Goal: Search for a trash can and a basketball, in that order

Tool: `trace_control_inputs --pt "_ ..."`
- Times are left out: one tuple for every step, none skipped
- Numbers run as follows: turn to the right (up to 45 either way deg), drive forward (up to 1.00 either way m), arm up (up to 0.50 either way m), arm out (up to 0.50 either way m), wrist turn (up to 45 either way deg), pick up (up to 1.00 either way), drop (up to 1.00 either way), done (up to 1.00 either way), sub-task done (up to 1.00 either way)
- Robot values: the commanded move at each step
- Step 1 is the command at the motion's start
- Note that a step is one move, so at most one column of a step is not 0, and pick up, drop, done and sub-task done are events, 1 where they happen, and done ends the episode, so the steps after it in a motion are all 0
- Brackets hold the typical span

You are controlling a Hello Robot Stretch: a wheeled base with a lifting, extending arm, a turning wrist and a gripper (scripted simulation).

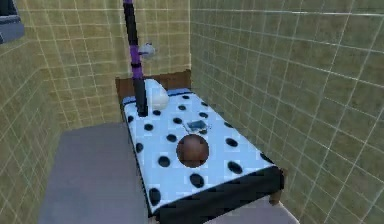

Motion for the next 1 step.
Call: trace_control_inputs --pt "0.0 0.00 0.00 0.00 0.0 0.00 0.00 1.00 0.00"
